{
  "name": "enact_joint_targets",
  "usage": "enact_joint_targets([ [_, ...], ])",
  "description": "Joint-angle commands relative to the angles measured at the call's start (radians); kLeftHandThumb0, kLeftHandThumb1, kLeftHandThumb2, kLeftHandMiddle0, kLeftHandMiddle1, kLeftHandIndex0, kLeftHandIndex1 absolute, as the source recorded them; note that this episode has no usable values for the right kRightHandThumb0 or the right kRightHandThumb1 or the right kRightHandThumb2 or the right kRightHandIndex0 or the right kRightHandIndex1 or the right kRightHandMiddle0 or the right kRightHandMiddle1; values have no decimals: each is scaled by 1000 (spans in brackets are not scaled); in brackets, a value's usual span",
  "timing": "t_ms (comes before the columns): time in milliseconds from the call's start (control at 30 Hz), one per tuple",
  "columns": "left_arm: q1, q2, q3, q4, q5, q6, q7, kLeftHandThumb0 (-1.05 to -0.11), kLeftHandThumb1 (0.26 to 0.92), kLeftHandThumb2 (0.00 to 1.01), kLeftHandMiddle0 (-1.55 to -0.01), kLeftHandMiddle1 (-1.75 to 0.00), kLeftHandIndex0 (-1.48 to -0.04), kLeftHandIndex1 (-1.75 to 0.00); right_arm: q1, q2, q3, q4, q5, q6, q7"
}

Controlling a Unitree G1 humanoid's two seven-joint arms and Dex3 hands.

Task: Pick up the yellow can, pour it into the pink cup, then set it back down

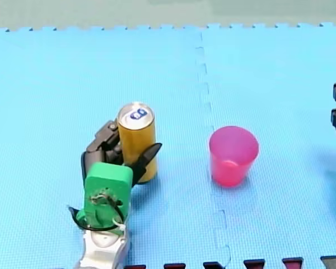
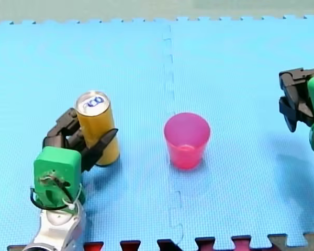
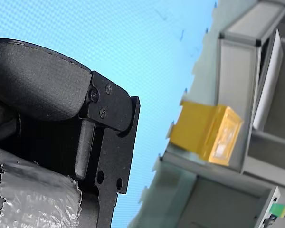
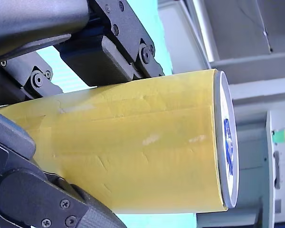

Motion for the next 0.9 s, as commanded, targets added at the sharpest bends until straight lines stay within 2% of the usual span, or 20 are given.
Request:
enact_joint_targets([
  [0,-5,20,-18,-42,23,3,13,-405,884,2,-1277,-22,-1167,0,-2,3,1,4,-1,-9,-6],
  [200,-35,52,-53,2,91,-75,79,-375,875,0,-1272,-12,-1155,0,2,12,-2,7,0,-18,-6],
  [300,-45,58,-60,16,98,-89,92,-372,875,0,-1269,-8,-1150,0,4,15,-2,8,1,-23,-6],
  [667,-39,55,-97,-49,130,-2,129,-391,877,0,-1258,-2,-1154,-3,9,18,-6,9,4,-28,3],
  [867,-53,41,-96,-21,104,-22,115,-394,875,0,-1260,-2,-1157,-3,9,21,-8,8,5,-28,5],
])
